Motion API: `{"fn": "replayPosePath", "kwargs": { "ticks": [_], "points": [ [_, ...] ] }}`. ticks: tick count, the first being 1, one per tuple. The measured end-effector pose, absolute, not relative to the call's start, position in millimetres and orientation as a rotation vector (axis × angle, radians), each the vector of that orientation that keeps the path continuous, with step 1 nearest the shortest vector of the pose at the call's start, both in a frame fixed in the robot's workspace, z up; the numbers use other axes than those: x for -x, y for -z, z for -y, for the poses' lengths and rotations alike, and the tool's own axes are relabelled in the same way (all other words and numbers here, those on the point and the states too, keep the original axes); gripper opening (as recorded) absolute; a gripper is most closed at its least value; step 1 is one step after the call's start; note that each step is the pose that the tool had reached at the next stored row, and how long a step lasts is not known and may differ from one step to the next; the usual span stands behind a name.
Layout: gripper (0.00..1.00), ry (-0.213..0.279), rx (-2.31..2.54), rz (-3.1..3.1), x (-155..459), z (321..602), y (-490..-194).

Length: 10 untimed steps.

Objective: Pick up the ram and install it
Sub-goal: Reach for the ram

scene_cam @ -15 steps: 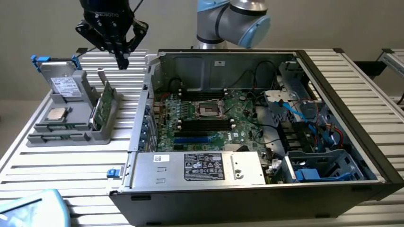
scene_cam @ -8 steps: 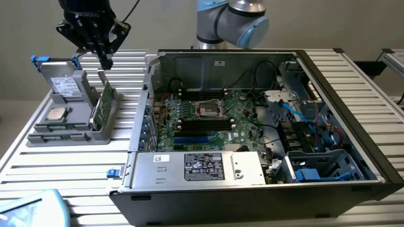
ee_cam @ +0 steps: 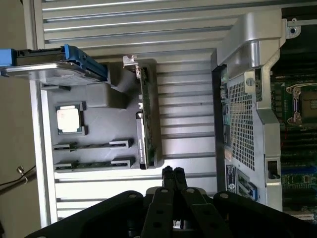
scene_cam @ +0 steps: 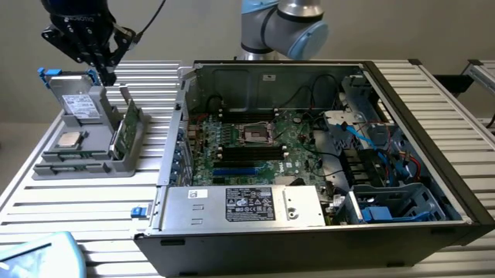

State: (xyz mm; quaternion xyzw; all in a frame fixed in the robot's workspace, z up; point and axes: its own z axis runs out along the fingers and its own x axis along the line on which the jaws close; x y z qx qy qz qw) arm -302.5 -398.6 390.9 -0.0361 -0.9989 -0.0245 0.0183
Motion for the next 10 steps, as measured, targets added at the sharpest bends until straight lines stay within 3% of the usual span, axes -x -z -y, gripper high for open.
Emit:
{"fn": "replayPosePath", "kwargs": {
  "ticks": [10],
  "points": [
    [0.11,0.078,0.112,3.095,348.3,398.6,-389.8]
  ]
}}
